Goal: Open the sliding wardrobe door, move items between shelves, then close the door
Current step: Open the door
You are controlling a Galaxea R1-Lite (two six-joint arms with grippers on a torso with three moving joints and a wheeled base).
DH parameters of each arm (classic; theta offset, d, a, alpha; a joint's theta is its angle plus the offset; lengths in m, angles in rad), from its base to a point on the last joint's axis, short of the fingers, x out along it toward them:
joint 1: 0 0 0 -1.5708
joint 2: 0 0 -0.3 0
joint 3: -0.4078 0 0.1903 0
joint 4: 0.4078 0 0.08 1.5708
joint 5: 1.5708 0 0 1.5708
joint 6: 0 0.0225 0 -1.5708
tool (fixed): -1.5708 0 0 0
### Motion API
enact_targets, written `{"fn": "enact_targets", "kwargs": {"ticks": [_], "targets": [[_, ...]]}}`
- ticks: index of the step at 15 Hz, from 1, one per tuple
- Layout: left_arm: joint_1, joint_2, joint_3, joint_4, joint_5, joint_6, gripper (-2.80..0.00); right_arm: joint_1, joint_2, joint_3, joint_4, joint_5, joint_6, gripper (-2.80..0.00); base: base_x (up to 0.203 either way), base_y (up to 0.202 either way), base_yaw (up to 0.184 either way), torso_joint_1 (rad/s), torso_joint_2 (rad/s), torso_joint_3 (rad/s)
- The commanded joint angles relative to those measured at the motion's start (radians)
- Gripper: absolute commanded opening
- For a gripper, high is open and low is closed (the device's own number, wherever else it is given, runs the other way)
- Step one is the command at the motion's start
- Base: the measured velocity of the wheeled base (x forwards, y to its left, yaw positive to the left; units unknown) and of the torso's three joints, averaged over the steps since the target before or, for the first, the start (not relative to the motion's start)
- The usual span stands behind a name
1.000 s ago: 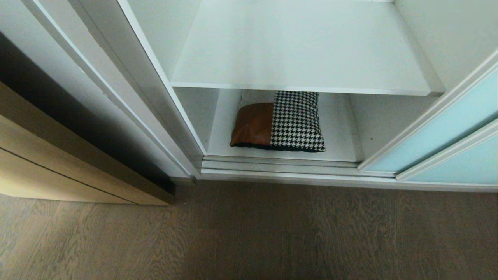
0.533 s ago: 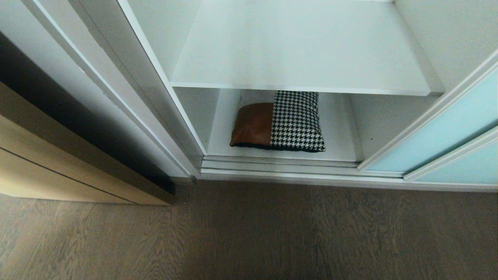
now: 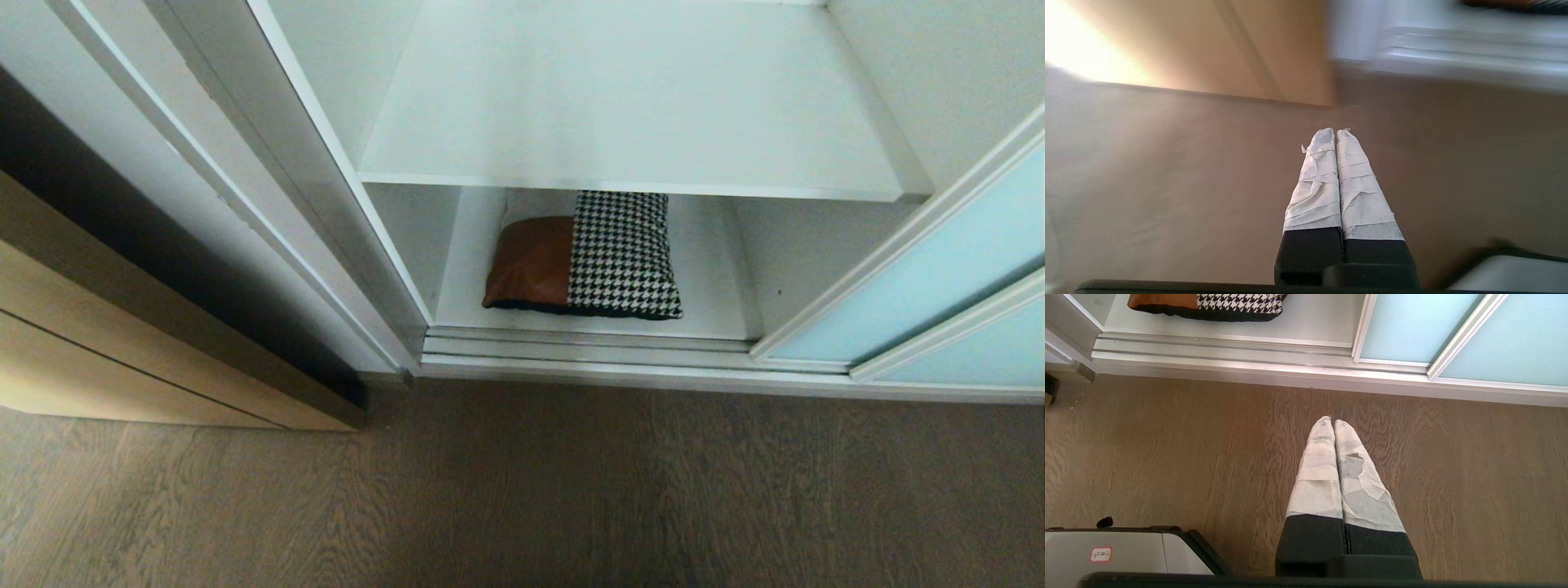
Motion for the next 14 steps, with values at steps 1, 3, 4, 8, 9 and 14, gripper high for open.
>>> {"fn": "enact_targets", "kwargs": {"ticks": [1,3,4,8,9,14], "targets": [[0.000,-0.047,-0.003,0.012,-0.138,-0.036,-2.80,0.000,0.000,0.000,0.000,0.000,0.000,-2.80,0.000,0.000,0.000,0.000,0.00,0.000],[0.000,-0.046,0.007,0.006,-0.169,-0.014,-2.80,0.000,0.000,0.000,0.000,0.000,0.000,-2.80,0.000,0.000,0.000,0.000,0.00,0.000],[0.000,-0.046,0.009,-0.001,-0.170,-0.009,-2.80,0.000,0.000,0.000,0.000,0.000,0.000,-2.80,0.000,0.000,0.000,0.000,0.00,0.000],[0.000,-0.046,0.038,-0.023,-0.154,-0.003,-2.80,0.000,0.000,0.002,0.000,0.000,0.000,-2.80,0.000,0.000,0.000,0.000,0.00,0.000],[0.000,-0.046,0.038,-0.021,-0.154,0.002,-2.80,0.000,0.000,0.000,0.000,0.000,0.000,-2.80,0.000,0.000,0.000,0.000,0.00,0.000],[0.000,-0.046,0.038,-0.023,-0.151,-0.016,-2.80,0.000,0.000,0.000,0.000,0.000,0.000,-2.80,0.000,0.000,0.000,0.000,0.00,0.000]]}}
